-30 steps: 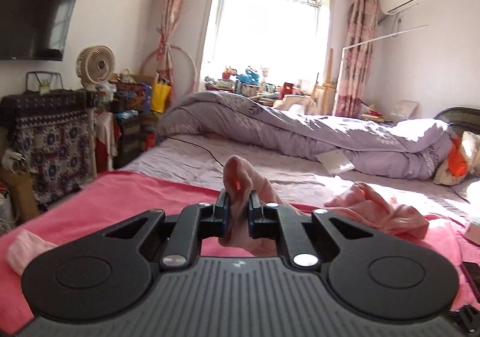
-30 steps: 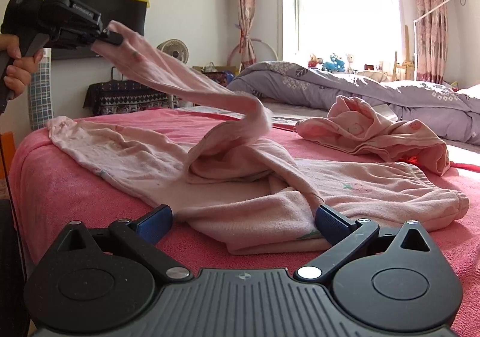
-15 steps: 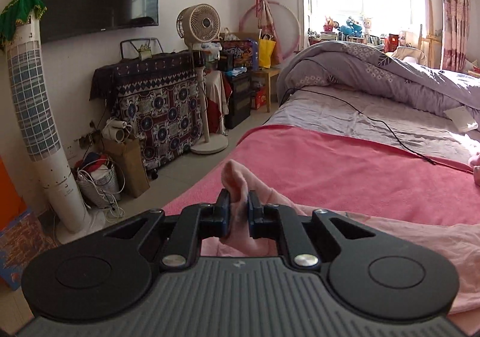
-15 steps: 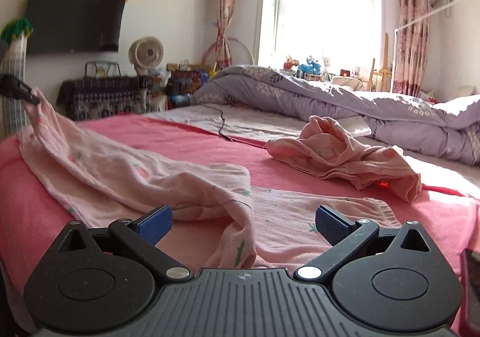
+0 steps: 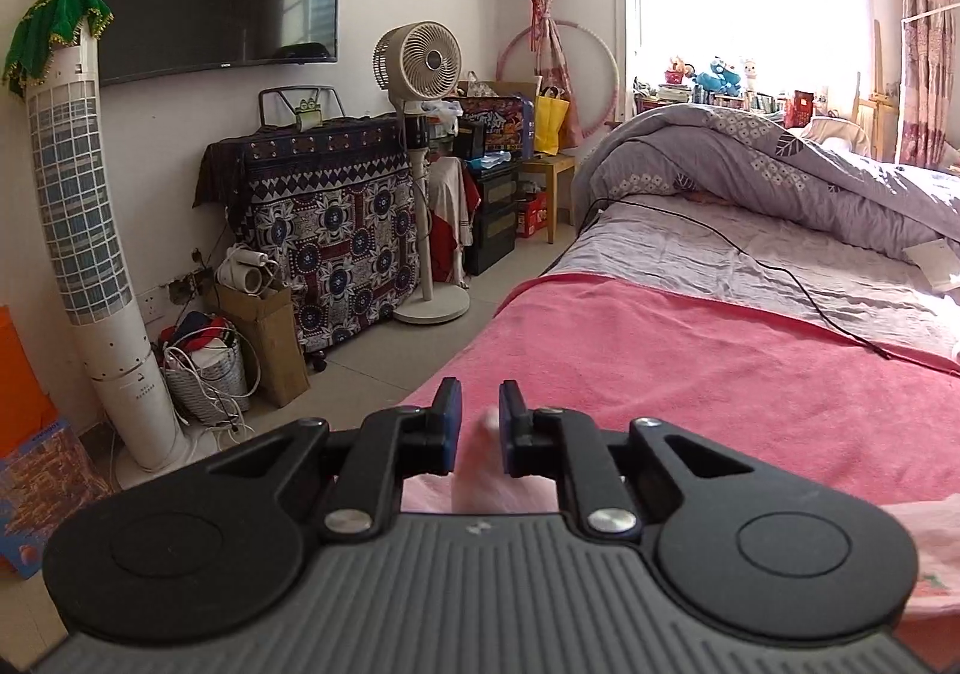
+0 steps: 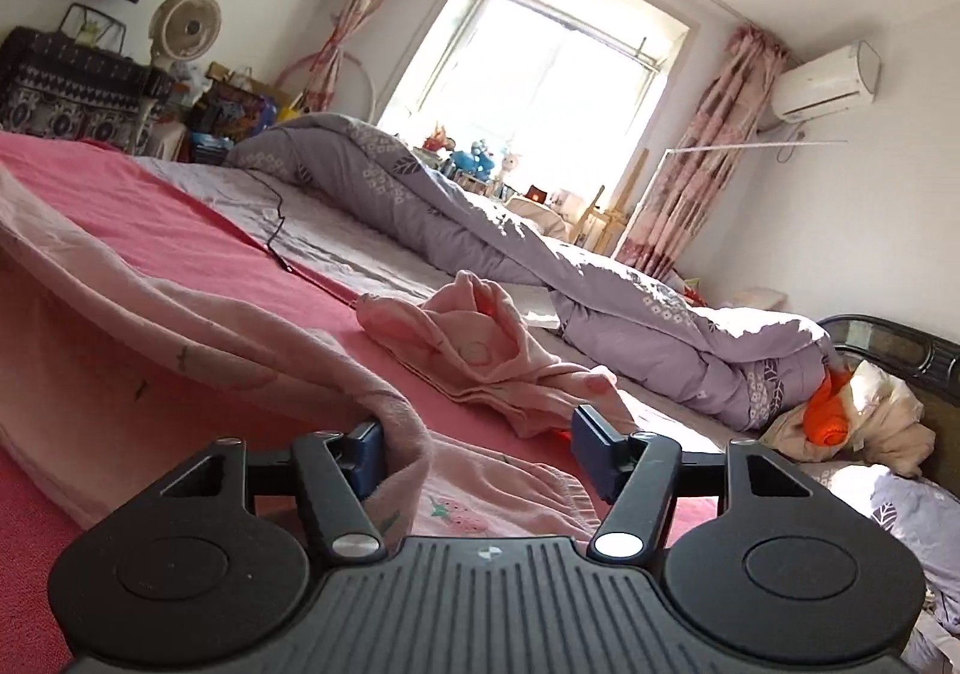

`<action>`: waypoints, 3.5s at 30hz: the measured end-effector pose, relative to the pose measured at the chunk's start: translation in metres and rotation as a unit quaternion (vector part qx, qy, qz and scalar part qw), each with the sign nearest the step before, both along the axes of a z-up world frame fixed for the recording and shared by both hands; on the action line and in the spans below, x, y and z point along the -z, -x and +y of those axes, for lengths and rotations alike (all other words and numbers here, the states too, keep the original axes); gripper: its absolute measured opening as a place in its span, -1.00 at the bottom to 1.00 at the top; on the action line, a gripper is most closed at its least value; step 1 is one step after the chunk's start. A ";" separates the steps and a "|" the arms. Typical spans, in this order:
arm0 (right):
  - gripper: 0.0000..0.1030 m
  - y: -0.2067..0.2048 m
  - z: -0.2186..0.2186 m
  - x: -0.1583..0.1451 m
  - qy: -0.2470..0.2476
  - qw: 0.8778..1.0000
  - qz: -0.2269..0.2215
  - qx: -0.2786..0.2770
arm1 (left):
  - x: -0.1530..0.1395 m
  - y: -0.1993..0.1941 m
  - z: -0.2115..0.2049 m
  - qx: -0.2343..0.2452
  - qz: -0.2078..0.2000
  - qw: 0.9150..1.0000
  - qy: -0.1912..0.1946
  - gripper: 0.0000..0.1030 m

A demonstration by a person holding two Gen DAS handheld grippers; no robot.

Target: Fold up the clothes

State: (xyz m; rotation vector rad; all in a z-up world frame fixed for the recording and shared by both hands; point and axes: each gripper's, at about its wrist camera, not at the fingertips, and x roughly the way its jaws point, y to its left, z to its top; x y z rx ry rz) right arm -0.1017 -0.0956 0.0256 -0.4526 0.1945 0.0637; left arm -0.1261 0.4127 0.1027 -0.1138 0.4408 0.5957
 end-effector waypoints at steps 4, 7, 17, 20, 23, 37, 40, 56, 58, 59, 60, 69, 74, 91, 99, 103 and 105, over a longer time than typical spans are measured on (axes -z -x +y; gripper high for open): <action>0.20 0.009 -0.011 0.005 -0.007 0.999 0.023 -0.025 | 0.010 0.002 0.007 -0.007 0.022 1.000 0.005 -0.69; 0.51 0.018 -0.002 0.015 0.015 0.998 0.033 -0.048 | 0.019 0.007 0.002 0.012 0.044 0.999 0.010 -0.69; 0.73 0.024 0.021 0.032 0.028 0.997 0.040 -0.063 | 0.029 0.062 -0.035 0.054 0.040 0.997 0.026 0.15; 0.74 0.024 0.024 0.036 0.024 0.997 0.046 -0.063 | 0.044 0.061 -0.040 0.043 0.060 0.997 0.021 0.16; 0.79 0.025 0.025 0.037 0.020 0.997 0.049 -0.062 | 0.050 0.056 -0.037 0.039 0.037 0.997 0.058 0.19; 0.95 0.026 0.006 0.038 -0.024 0.997 0.046 -0.062 | 0.052 0.026 -0.095 0.086 0.020 0.995 0.045 0.41; 0.97 0.024 0.004 0.039 -0.037 0.996 0.049 -0.064 | 0.058 0.019 -0.096 0.070 0.036 0.995 0.062 0.41; 1.00 0.015 -0.004 0.034 -0.134 0.984 0.070 -0.094 | 0.055 0.053 -0.067 0.080 -0.012 0.985 0.151 0.40; 1.00 0.014 -0.001 0.040 -0.137 0.983 0.078 -0.091 | 0.054 0.052 -0.066 0.077 -0.023 0.986 0.144 0.40; 1.00 0.015 0.000 0.041 -0.137 0.983 0.078 -0.090 | 0.054 0.050 -0.065 0.066 -0.026 0.988 0.139 0.40; 1.00 0.015 0.000 0.041 -0.137 0.983 0.079 -0.090 | 0.055 0.047 -0.063 0.041 -0.024 0.990 0.132 0.40; 1.00 0.013 0.001 0.042 -0.140 0.982 0.089 -0.089 | 0.071 0.026 -0.041 -0.080 -0.014 0.989 0.127 0.46; 1.00 0.012 0.001 0.042 -0.142 0.982 0.092 -0.088 | 0.067 0.011 -0.064 -0.062 0.007 0.996 0.065 0.46; 1.00 0.011 0.002 0.042 -0.145 0.981 0.095 -0.089 | 0.067 -0.009 -0.085 -0.031 0.045 0.998 0.012 0.47; 1.00 0.010 0.001 0.041 -0.146 0.981 0.096 -0.089 | 0.040 0.024 -0.096 0.004 -0.063 0.998 -0.028 0.78; 1.00 0.009 0.000 0.041 -0.147 0.980 0.095 -0.090 | 0.057 0.029 -0.076 -0.044 -0.025 0.998 0.021 0.75; 1.00 0.009 0.001 0.042 -0.147 0.980 0.095 -0.090 | 0.066 0.031 -0.063 -0.056 -0.017 0.996 0.065 0.75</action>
